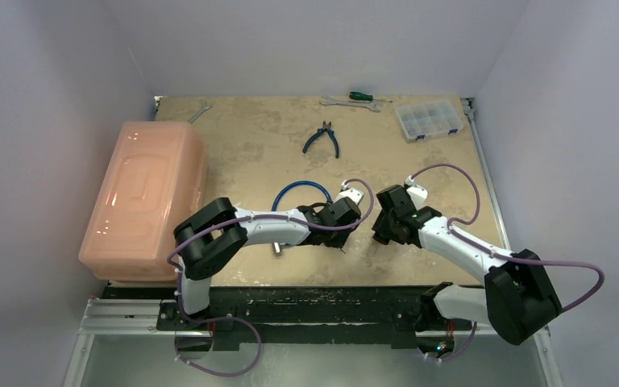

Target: Unlock with the key

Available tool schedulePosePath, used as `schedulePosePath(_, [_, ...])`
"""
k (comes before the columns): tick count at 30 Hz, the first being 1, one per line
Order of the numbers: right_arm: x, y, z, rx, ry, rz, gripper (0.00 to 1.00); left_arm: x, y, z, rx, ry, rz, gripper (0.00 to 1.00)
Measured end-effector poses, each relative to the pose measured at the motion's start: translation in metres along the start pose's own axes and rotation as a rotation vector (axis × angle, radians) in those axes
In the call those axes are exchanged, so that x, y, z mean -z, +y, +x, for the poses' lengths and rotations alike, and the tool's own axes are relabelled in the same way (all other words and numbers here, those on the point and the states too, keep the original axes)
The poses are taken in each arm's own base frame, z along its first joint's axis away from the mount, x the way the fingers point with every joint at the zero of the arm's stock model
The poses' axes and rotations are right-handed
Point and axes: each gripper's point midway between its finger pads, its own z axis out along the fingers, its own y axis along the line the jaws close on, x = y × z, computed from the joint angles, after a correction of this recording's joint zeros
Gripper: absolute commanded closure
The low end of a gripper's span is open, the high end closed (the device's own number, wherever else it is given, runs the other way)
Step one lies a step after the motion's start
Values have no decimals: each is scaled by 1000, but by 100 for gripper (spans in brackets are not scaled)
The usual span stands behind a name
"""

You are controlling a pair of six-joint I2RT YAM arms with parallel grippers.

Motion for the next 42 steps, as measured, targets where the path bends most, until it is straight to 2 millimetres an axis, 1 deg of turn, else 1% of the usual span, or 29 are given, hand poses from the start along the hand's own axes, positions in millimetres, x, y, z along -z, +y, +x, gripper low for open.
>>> schedulePosePath(4, [-1, 0, 0, 1, 1, 3, 85, 0, 1, -1, 17, -3, -7, 63])
schedulePosePath(5, [-1, 0, 0, 1, 1, 3, 84, 0, 1, -1, 19, -3, -9, 66])
schedulePosePath(9, [-6, 1, 3, 6, 12, 7, 76, -1, 3, 0, 29, -8, -14, 82])
schedulePosePath(11, [-8, 2, 7, 10, 29, 6, 67, -1, 2, 0, 29, -15, -10, 89])
schedulePosePath(14, [-14, 1, 13, 19, 53, 19, 50, 0, 1, 0, 27, -31, 9, 96])
schedulePosePath(16, [-15, 4, 12, 17, 51, 10, 38, 2, 1, 0, 26, -47, 25, 100])
schedulePosePath(17, [-15, 5, 12, 15, 50, 6, 31, 4, 0, -1, 26, -59, 34, 100])
schedulePosePath(19, [-15, 9, 11, 11, 51, -11, 19, 14, -5, -12, 27, -108, 75, 100])
schedulePosePath(21, [-15, 13, 9, 12, 47, -29, 12, 17, -5, -8, 12, -112, 98, 100])
schedulePosePath(22, [-14, 15, 9, 12, 47, -35, 11, 17, -3, -2, 1, -104, 104, 100])
schedulePosePath(26, [-10, 16, 9, 25, 52, -50, 9, 22, -2, 2, -37, -122, 128, 100])
schedulePosePath(32, [10, 23, -4, 16, 8, -120, 10, 28, 5, 8, -81, -125, 126, 100])
schedulePosePath(36, [26, 34, -11, -5, -7, -200, 12, 34, 8, 12, -94, -132, 133, 100])
schedulePosePath(42, [40, 51, -11, -52, 19, -291, 16, 45, 8, 9, -89, -176, 171, 100])
